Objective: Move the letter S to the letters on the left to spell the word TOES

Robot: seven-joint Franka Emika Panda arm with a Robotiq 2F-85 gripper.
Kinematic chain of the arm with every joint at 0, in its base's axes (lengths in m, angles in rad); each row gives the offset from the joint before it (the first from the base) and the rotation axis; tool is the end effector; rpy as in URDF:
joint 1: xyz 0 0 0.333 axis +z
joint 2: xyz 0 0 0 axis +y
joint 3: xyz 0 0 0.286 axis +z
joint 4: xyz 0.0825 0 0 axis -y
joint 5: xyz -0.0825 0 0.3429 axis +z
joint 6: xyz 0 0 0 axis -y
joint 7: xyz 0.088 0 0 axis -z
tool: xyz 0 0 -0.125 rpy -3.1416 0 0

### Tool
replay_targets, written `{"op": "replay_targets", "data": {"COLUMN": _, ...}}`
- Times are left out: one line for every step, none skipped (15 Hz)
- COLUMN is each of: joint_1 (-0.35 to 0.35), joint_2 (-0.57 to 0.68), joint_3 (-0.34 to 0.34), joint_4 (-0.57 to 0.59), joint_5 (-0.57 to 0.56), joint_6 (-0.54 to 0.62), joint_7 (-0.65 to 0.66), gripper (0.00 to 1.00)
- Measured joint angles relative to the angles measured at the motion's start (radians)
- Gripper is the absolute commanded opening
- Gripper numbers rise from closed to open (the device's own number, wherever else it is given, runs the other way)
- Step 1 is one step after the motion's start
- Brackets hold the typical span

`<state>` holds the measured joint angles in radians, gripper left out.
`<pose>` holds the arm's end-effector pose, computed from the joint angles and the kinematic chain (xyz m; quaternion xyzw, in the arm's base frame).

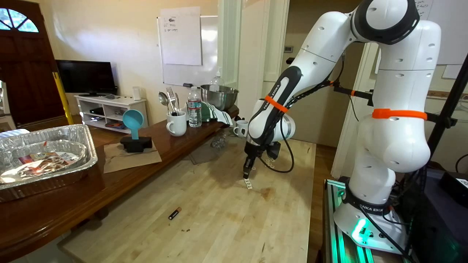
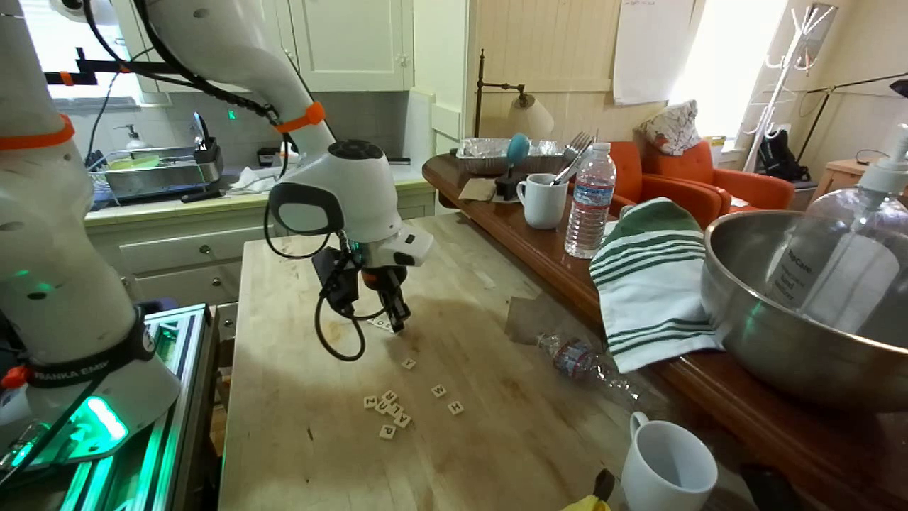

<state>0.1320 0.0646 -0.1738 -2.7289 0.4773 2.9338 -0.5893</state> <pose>0.3922 -0.0454 0.2058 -0.9948 -0.0438 -0.0849 0.0350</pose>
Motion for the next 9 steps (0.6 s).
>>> {"op": "replay_targets", "data": {"joint_1": 0.000, "joint_2": 0.000, "joint_3": 0.001, "joint_4": 0.000, "joint_5": 0.004, "joint_6": 0.000, "joint_7": 0.000, "gripper": 0.00}}
{"op": "replay_targets", "data": {"joint_1": 0.000, "joint_2": 0.000, "joint_3": 0.002, "joint_4": 0.000, "joint_5": 0.006, "joint_6": 0.000, "joint_7": 0.000, "gripper": 0.00}}
{"op": "replay_targets", "data": {"joint_1": 0.000, "joint_2": 0.000, "joint_3": 0.002, "joint_4": 0.000, "joint_5": 0.009, "joint_6": 0.000, "joint_7": 0.000, "gripper": 0.00}}
{"op": "replay_targets", "data": {"joint_1": 0.000, "joint_2": 0.000, "joint_3": 0.003, "joint_4": 0.000, "joint_5": 0.011, "joint_6": 0.000, "joint_7": 0.000, "gripper": 0.00}}
{"op": "replay_targets", "data": {"joint_1": 0.000, "joint_2": 0.000, "joint_3": 0.003, "joint_4": 0.000, "joint_5": 0.011, "joint_6": 0.000, "joint_7": 0.000, "gripper": 0.00}}
{"op": "replay_targets", "data": {"joint_1": 0.000, "joint_2": 0.000, "joint_3": 0.003, "joint_4": 0.000, "joint_5": 0.011, "joint_6": 0.000, "joint_7": 0.000, "gripper": 0.00}}
{"op": "replay_targets", "data": {"joint_1": 0.000, "joint_2": 0.000, "joint_3": 0.003, "joint_4": 0.000, "joint_5": 0.011, "joint_6": 0.000, "joint_7": 0.000, "gripper": 0.00}}
{"op": "replay_targets", "data": {"joint_1": 0.000, "joint_2": 0.000, "joint_3": 0.003, "joint_4": 0.000, "joint_5": 0.011, "joint_6": 0.000, "joint_7": 0.000, "gripper": 0.00}}
{"op": "replay_targets", "data": {"joint_1": 0.000, "joint_2": 0.000, "joint_3": 0.003, "joint_4": 0.000, "joint_5": 0.011, "joint_6": 0.000, "joint_7": 0.000, "gripper": 0.00}}
